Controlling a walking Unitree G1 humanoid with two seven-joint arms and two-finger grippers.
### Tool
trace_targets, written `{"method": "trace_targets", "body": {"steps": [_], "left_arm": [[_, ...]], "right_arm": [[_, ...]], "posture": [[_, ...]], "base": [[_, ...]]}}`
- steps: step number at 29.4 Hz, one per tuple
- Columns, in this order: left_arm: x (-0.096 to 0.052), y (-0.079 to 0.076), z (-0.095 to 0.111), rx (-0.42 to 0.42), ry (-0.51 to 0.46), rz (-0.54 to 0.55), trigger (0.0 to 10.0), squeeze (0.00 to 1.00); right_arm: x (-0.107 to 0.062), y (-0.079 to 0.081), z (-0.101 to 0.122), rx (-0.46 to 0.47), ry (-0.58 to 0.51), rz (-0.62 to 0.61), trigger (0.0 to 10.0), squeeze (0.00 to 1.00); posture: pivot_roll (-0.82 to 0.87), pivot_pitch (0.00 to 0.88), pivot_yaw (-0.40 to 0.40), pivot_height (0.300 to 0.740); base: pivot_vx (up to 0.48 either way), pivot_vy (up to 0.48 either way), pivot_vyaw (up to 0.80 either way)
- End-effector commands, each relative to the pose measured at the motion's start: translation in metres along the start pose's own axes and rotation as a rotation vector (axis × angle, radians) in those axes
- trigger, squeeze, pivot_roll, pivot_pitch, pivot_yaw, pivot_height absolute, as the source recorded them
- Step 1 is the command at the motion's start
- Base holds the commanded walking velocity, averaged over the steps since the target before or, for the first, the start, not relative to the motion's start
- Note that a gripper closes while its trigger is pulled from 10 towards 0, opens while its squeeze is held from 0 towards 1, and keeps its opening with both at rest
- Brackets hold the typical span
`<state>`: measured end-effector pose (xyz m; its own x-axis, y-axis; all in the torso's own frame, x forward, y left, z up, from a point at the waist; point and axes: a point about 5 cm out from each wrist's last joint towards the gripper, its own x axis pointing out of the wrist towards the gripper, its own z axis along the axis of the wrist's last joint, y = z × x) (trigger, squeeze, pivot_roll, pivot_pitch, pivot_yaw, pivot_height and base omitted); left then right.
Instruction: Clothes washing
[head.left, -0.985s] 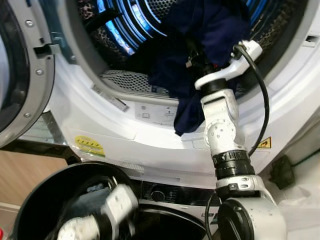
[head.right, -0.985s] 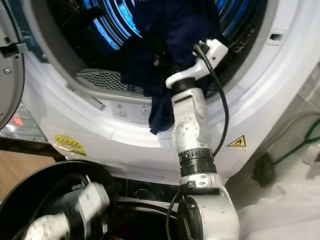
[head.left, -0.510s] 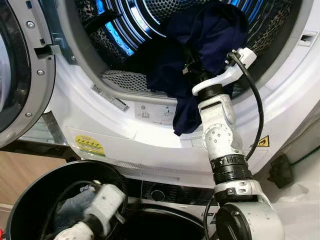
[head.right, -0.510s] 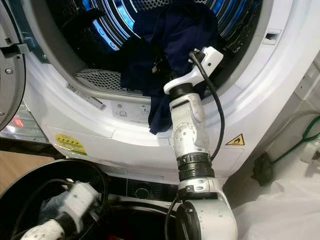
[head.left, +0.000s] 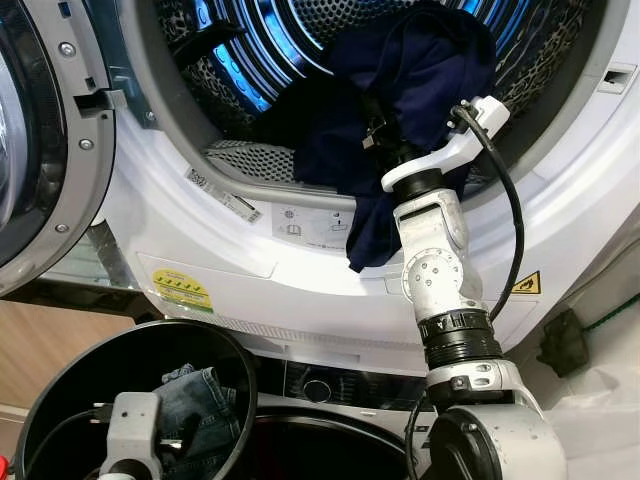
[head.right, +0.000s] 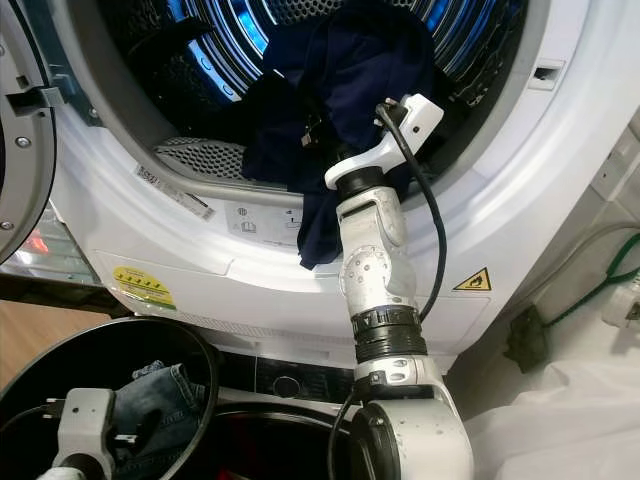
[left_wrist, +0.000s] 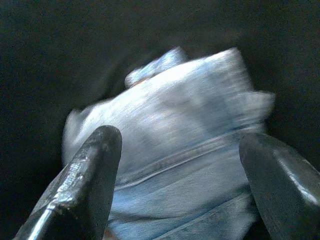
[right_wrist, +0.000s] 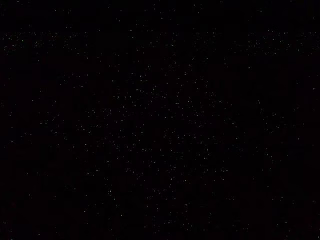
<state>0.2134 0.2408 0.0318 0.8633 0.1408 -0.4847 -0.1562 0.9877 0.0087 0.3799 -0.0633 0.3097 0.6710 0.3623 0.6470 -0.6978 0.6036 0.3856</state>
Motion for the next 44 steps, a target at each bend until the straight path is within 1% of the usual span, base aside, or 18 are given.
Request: {"method": "trace_targets", "body": {"steps": [1, 5, 8, 9, 12, 15, 18, 20, 22, 24, 25, 28, 30, 33, 36, 41, 43, 44], "left_arm": [[0.005, 0.020, -0.020, -0.098, 0.143, 0.094, 10.0, 0.00], [0.004, 0.054, -0.046, -0.198, 0.279, 0.280, 10.0, 0.00], [-0.001, 0.075, -0.057, -0.259, 0.317, 0.419, 10.0, 0.00], [-0.006, 0.086, -0.059, -0.257, 0.306, 0.486, 10.0, 0.00], [-0.009, 0.091, -0.061, -0.259, 0.308, 0.522, 10.0, 0.00], [-0.011, 0.092, -0.067, -0.269, 0.326, 0.534, 10.0, 0.00], [-0.009, 0.090, -0.072, -0.287, 0.341, 0.537, 10.0, 0.00], [-0.006, 0.083, -0.075, -0.294, 0.350, 0.526, 10.0, 0.00], [-0.005, 0.081, -0.075, -0.296, 0.349, 0.522, 10.0, 0.00], [-0.004, 0.076, -0.076, -0.307, 0.342, 0.516, 10.0, 0.00], [-0.003, 0.072, -0.076, -0.316, 0.337, 0.505, 10.0, 0.00], [-0.004, 0.070, -0.077, -0.320, 0.338, 0.497, 10.0, 0.00], [-0.003, 0.068, -0.077, -0.323, 0.332, 0.489, 10.0, 0.00], [-0.003, 0.065, -0.079, -0.321, 0.328, 0.487, 10.0, 0.00], [-0.003, 0.060, -0.080, -0.311, 0.327, 0.465, 10.0, 0.00], [-0.004, 0.056, -0.081, -0.272, 0.331, 0.435, 10.0, 0.00], [-0.005, 0.055, -0.081, -0.289, 0.325, 0.431, 10.0, 0.00], [-0.004, 0.054, -0.080, -0.293, 0.322, 0.424, 10.0, 0.00]], "right_arm": [[0.011, 0.012, 0.005, -0.020, -0.008, 0.050, 10.0, 0.00], [0.023, 0.026, 0.017, -0.048, -0.031, 0.112, 10.0, 0.00], [0.032, 0.034, 0.027, -0.070, -0.049, 0.153, 10.0, 0.00], [0.040, 0.040, 0.036, -0.093, -0.064, 0.174, 10.0, 0.00], [0.049, 0.045, 0.045, -0.108, -0.079, 0.192, 10.0, 0.00], [0.061, 0.049, 0.053, -0.128, -0.076, 0.180, 10.0, 0.00], [0.074, 0.052, 0.052, -0.199, -0.014, 0.139, 10.0, 0.00], [0.086, 0.056, 0.041, -0.311, 0.120, 0.073, 10.0, 0.00], [0.088, 0.057, 0.039, -0.325, 0.146, 0.058, 10.0, 0.00], [0.093, 0.059, 0.035, -0.379, 0.199, 0.004, 10.0, 0.00], [0.096, 0.065, 0.029, -0.427, 0.257, -0.009, 10.0, 0.00], [0.096, 0.071, 0.014, -0.492, 0.348, -0.005, 10.0, 0.00], [0.096, 0.075, 0.006, -0.590, 0.404, -0.016, 10.0, 0.00], [0.097, 0.082, 0.001, -0.718, 0.433, -0.024, 10.0, 0.00], [0.098, 0.084, -0.001, -0.806, 0.449, -0.061, 10.0, 0.00], [0.099, 0.085, 0.000, -0.831, 0.451, -0.084, 10.0, 0.00], [0.102, 0.086, 0.006, -0.803, 0.424, -0.105, 10.0, 0.00], [0.104, 0.085, 0.012, -0.826, 0.409, -0.105, 10.0, 0.00]], "posture": [[0.17, 0.000, -0.007, 0.740], [0.17, 0.000, -0.009, 0.740], [0.15, 0.000, -0.012, 0.740], [0.15, 0.000, -0.015, 0.740], [0.15, 0.000, -0.018, 0.740], [0.15, 0.000, -0.023, 0.740], [0.15, 0.000, -0.037, 0.740], [0.15, 0.000, -0.039, 0.740], [0.15, 0.000, -0.039, 0.740], [0.16, 0.000, -0.043, 0.740], [0.18, 0.000, -0.051, 0.740], [0.19, 0.000, -0.066, 0.740], [0.19, 0.000, -0.066, 0.740], [0.23, 0.000, -0.091, 0.740], [0.25, 0.000, -0.098, 0.740], [0.26, 0.000, -0.103, 0.740], [0.25, 0.000, -0.100, 0.740], [0.24, 0.000, -0.096, 0.740]], "base": [[0.000, 0.000, 0.00], [0.000, 0.000, 0.00], [0.000, 0.000, 0.00], [0.000, 0.000, 0.00], [0.000, 0.000, 0.00], [0.000, 0.000, 0.00], [0.000, 0.000, 0.00], [0.000, 0.000, 0.00], [0.000, 0.000, 0.00], [0.000, 0.000, 0.00], [0.000, 0.000, 0.00], [0.000, 0.000, 0.00], [0.000, 0.000, 0.00], [0.000, 0.000, 0.00], [0.000, 0.000, 0.00], [0.000, 0.000, 0.00], [0.000, 0.000, 0.00], [0.000, 0.000, 0.00]]}}
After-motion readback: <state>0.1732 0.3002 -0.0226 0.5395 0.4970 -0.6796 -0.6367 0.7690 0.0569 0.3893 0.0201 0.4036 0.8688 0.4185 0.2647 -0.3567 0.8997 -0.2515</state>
